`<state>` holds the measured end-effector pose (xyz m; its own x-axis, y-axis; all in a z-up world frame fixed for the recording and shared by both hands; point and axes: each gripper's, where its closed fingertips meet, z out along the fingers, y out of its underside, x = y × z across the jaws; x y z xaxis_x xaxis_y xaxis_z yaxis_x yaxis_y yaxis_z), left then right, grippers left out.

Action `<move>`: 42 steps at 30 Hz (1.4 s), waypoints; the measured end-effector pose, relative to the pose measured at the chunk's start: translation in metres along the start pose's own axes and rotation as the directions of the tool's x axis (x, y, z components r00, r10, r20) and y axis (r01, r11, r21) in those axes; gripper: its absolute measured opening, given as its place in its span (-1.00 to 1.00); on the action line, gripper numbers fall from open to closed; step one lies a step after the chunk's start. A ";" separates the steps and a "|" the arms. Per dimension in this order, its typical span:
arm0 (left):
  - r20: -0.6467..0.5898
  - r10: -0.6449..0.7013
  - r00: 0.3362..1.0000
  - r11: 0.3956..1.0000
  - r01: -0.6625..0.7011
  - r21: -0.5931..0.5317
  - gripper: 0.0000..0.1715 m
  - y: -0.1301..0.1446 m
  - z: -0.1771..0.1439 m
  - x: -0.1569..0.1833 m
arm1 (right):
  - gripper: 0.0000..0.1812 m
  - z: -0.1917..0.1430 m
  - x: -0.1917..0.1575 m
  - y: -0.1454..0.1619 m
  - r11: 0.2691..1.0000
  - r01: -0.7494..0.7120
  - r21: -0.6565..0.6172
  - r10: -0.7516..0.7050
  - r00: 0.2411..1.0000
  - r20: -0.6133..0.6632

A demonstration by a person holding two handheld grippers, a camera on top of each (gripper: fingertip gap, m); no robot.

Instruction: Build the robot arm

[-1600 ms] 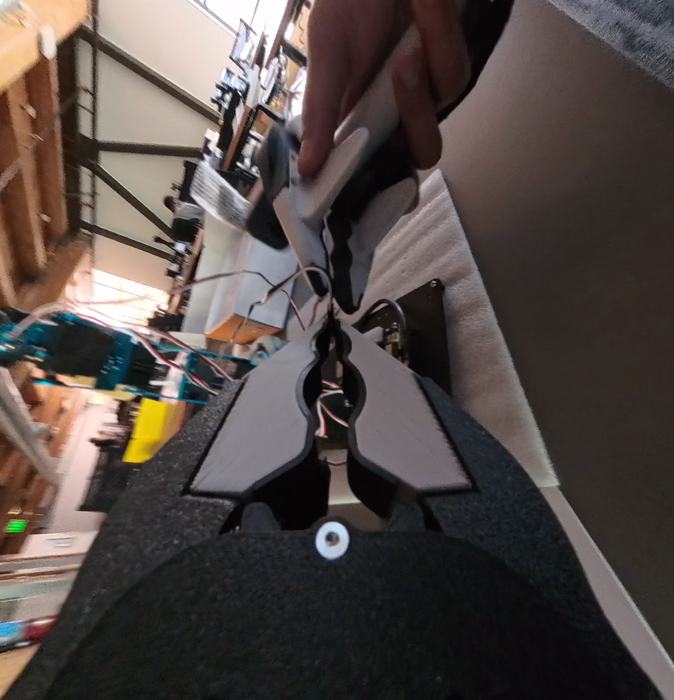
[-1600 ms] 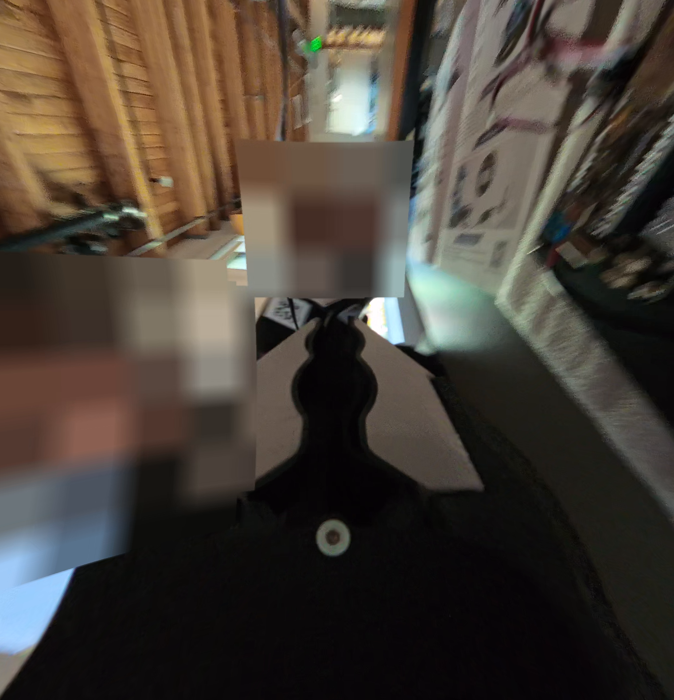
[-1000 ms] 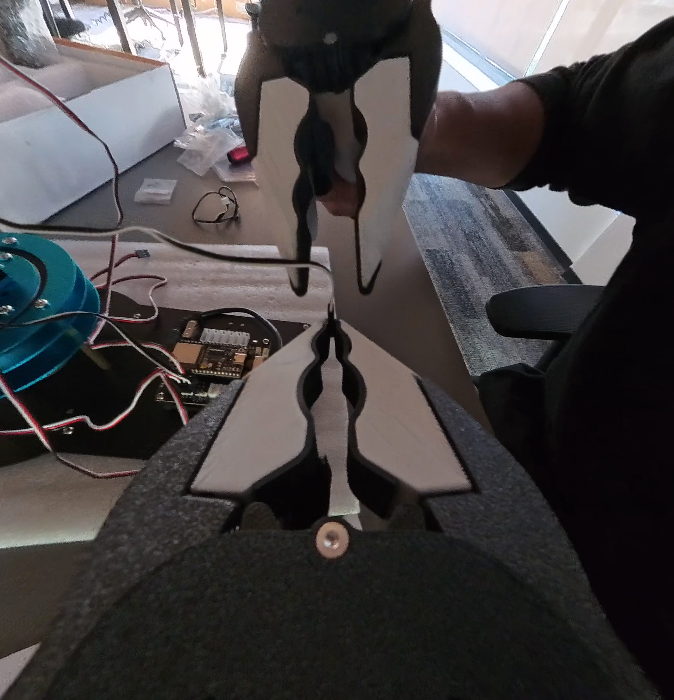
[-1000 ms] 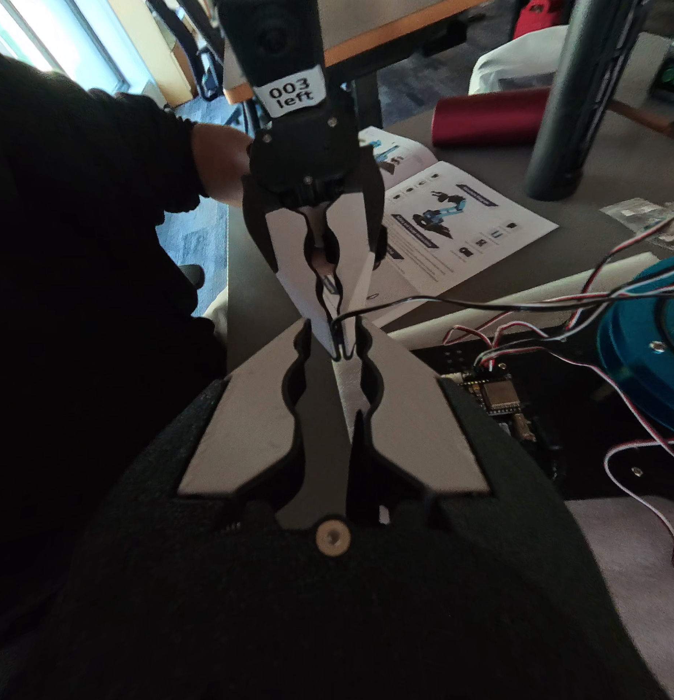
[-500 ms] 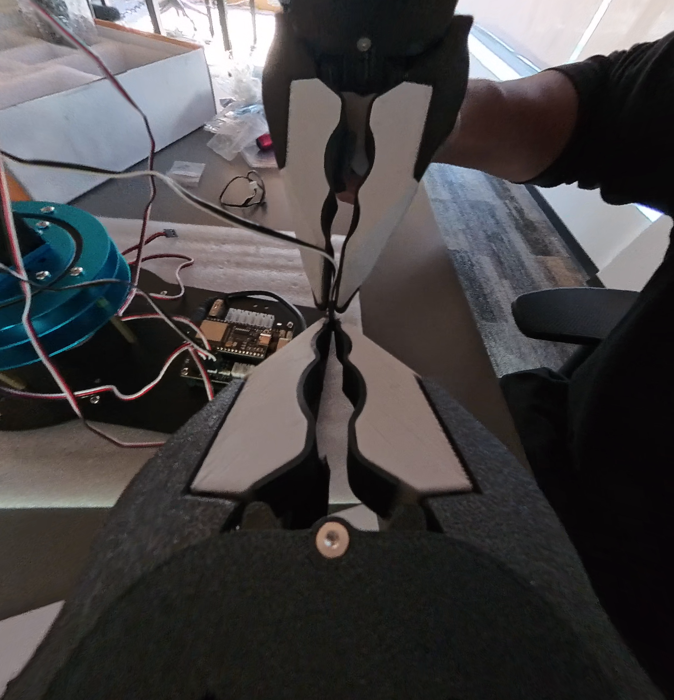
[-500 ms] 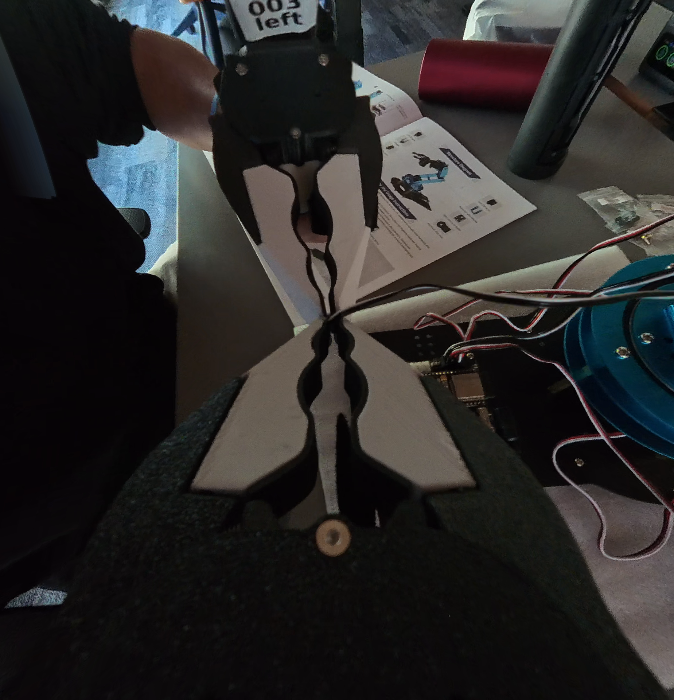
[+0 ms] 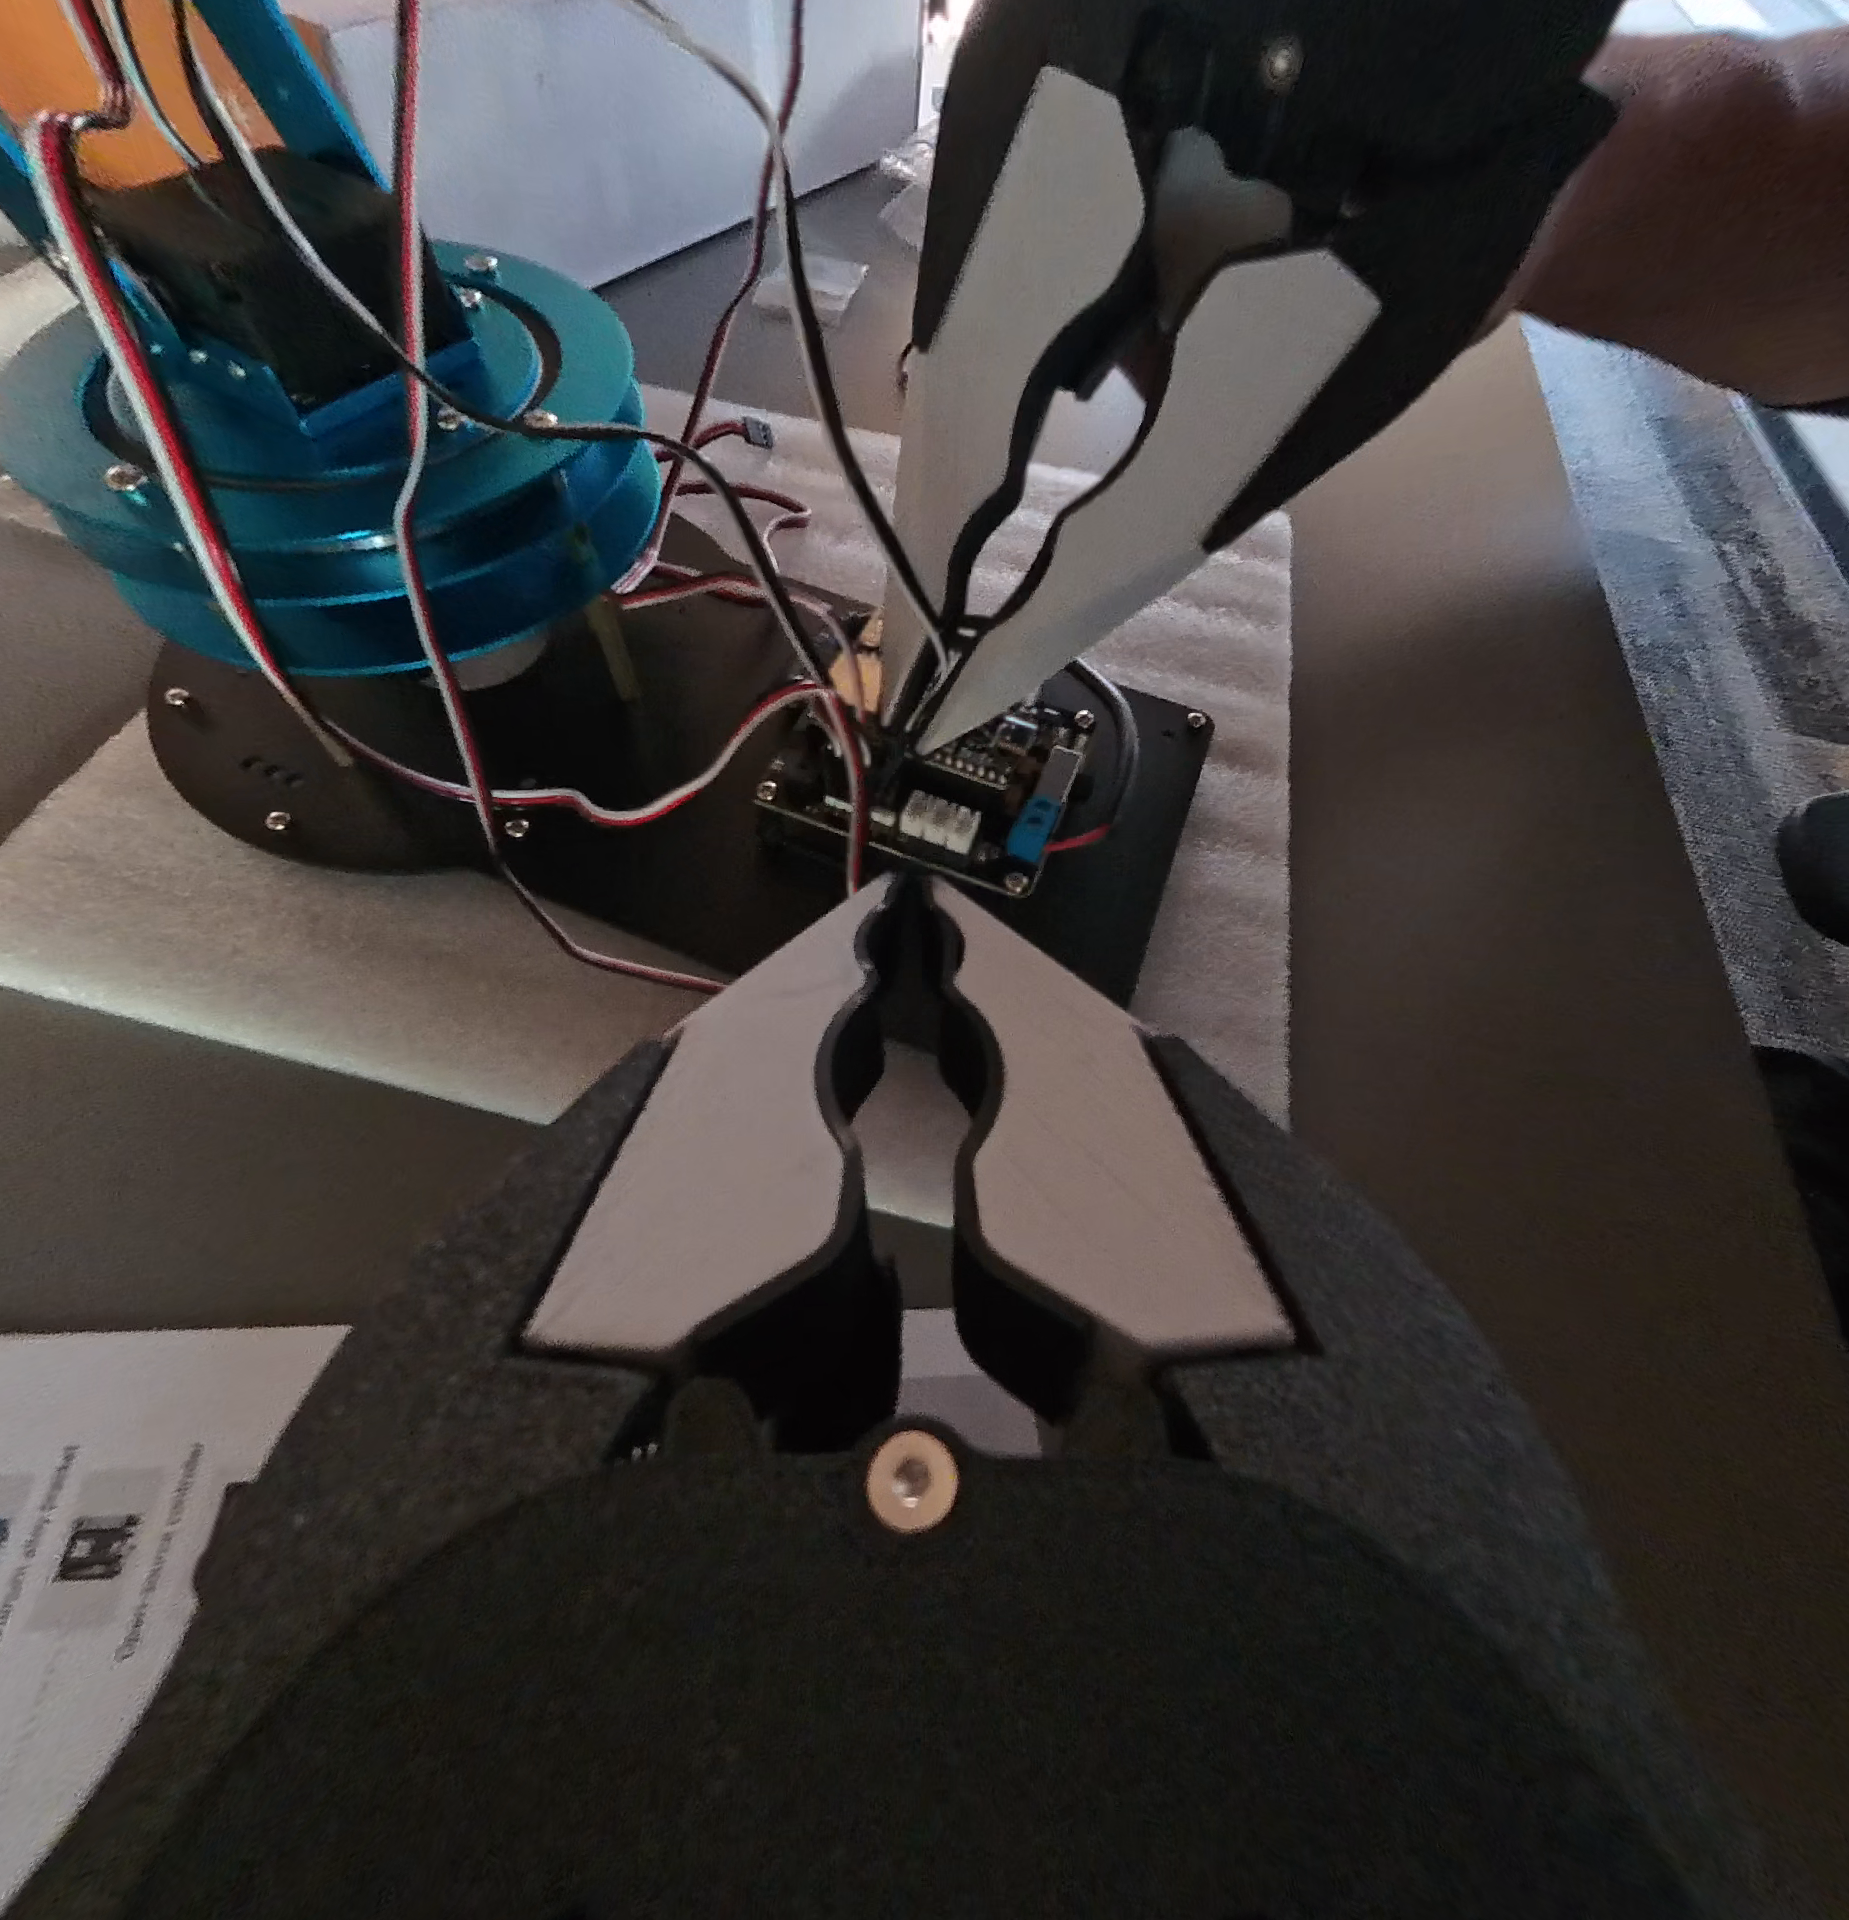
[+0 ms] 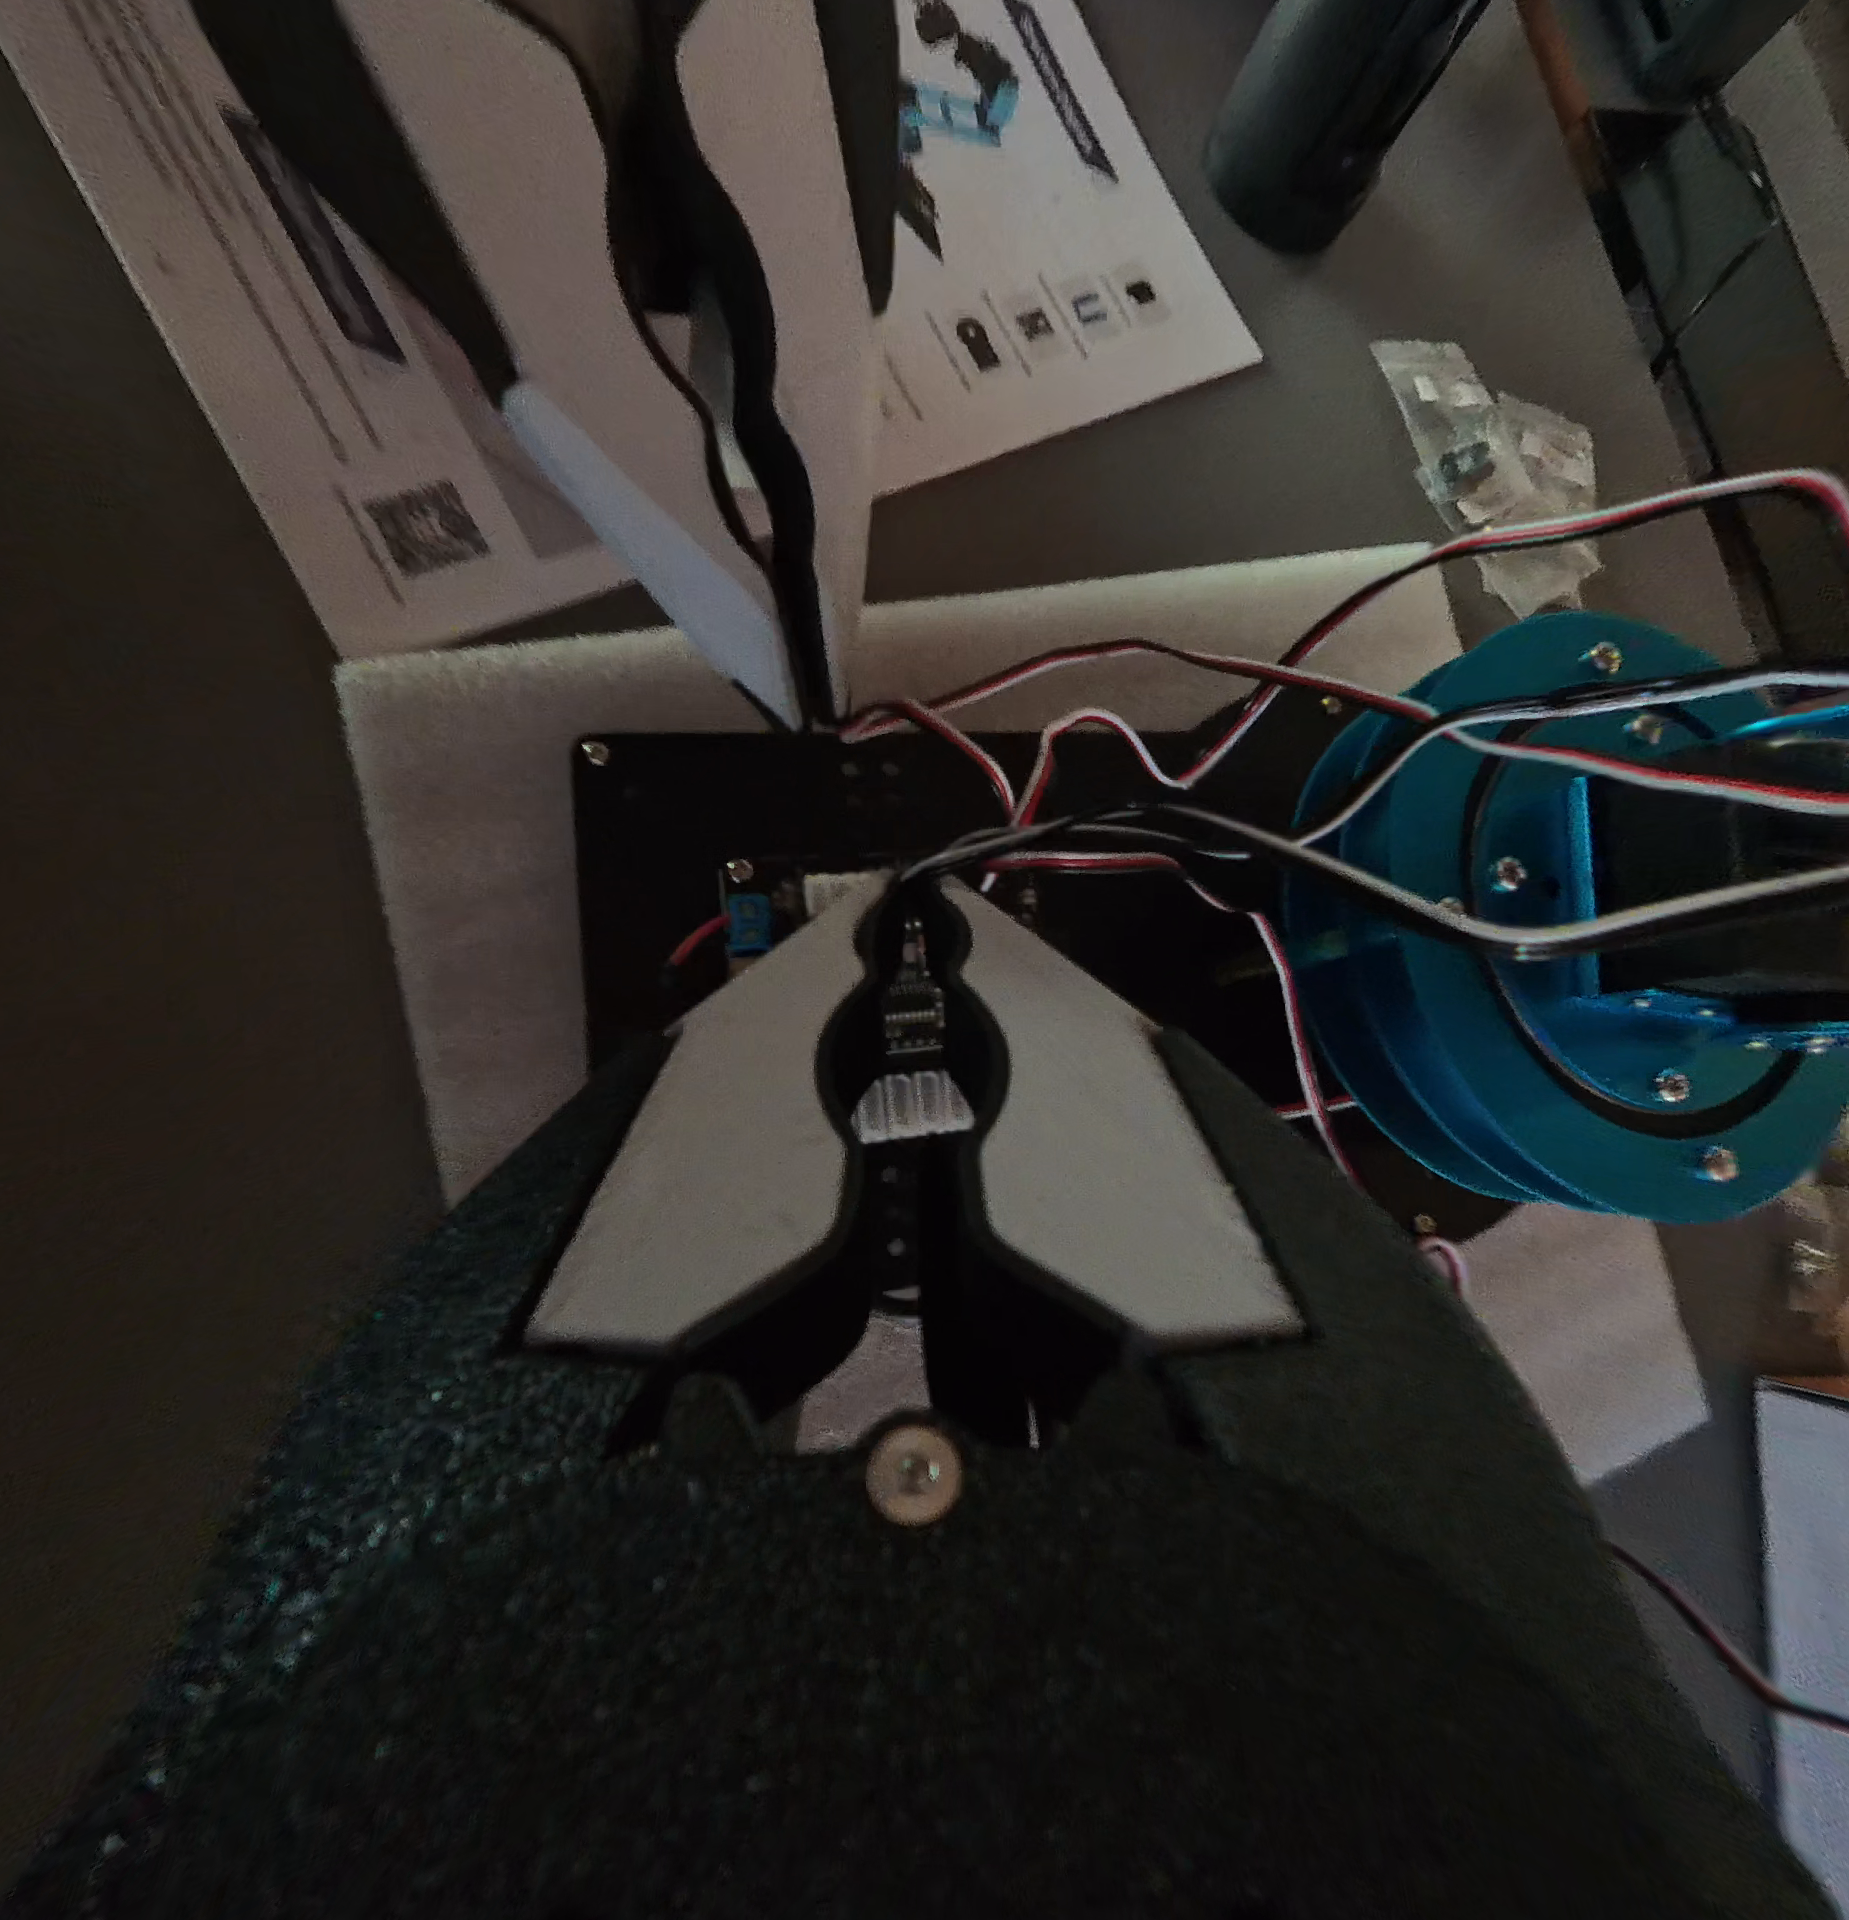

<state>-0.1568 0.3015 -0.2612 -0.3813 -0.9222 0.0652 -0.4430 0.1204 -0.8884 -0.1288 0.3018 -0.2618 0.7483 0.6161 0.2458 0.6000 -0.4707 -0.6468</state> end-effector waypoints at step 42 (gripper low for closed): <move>0.047 0.122 0.991 0.992 -0.121 -0.042 -1.00 -0.006 0.028 -0.012 | -0.99 0.005 0.000 0.002 0.962 0.076 -0.264 -0.061 0.996 0.065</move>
<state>-0.1272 0.3014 -0.2692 -0.3943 -0.9166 -0.0654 -0.4275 0.2459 -0.8699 -0.1293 0.3035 -0.2666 0.6905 0.6833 0.2375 0.7085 -0.5724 -0.4129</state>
